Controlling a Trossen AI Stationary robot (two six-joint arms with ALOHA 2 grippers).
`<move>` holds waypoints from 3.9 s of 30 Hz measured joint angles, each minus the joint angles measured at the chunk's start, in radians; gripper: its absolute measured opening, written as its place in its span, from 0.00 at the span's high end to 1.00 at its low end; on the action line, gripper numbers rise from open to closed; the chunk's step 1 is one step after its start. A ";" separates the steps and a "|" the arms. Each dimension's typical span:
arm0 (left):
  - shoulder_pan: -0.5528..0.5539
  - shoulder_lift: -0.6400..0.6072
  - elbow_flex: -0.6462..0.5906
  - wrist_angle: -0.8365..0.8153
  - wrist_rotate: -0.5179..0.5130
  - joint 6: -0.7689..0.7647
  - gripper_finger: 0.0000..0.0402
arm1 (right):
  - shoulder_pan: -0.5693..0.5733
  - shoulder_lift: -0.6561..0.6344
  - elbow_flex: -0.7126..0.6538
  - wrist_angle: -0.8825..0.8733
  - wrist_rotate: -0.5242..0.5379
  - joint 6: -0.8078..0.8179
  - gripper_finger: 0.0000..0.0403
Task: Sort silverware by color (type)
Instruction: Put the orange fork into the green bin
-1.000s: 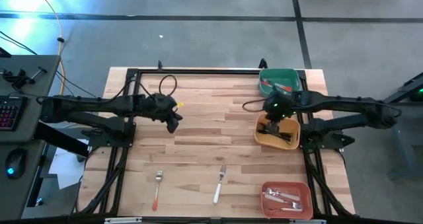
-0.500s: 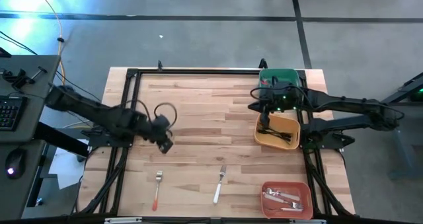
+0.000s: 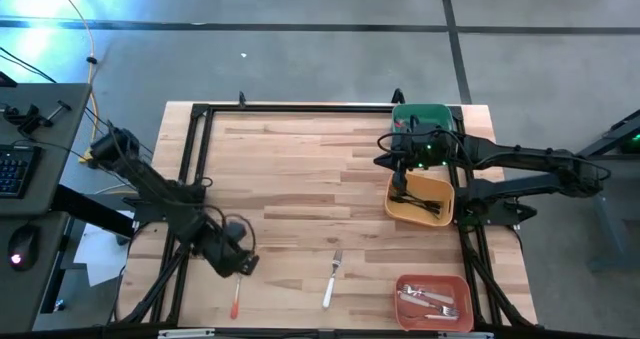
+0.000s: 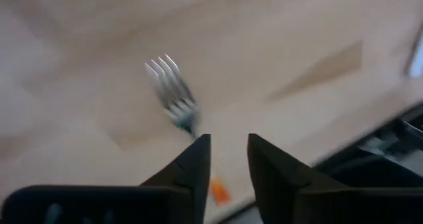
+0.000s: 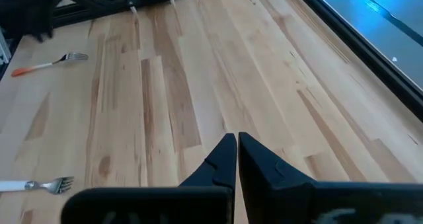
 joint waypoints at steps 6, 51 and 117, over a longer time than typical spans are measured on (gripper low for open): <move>-0.052 0.137 0.001 0.170 0.047 -0.205 0.66 | 0.000 0.000 0.000 -0.006 0.000 0.000 1.00; 0.360 -0.341 -0.300 0.296 -0.114 0.547 1.00 | 0.000 0.000 -0.001 0.174 0.001 0.232 1.00; 1.176 -0.051 -0.288 1.567 0.530 1.126 0.75 | -0.016 0.549 0.467 0.354 -0.071 0.349 1.00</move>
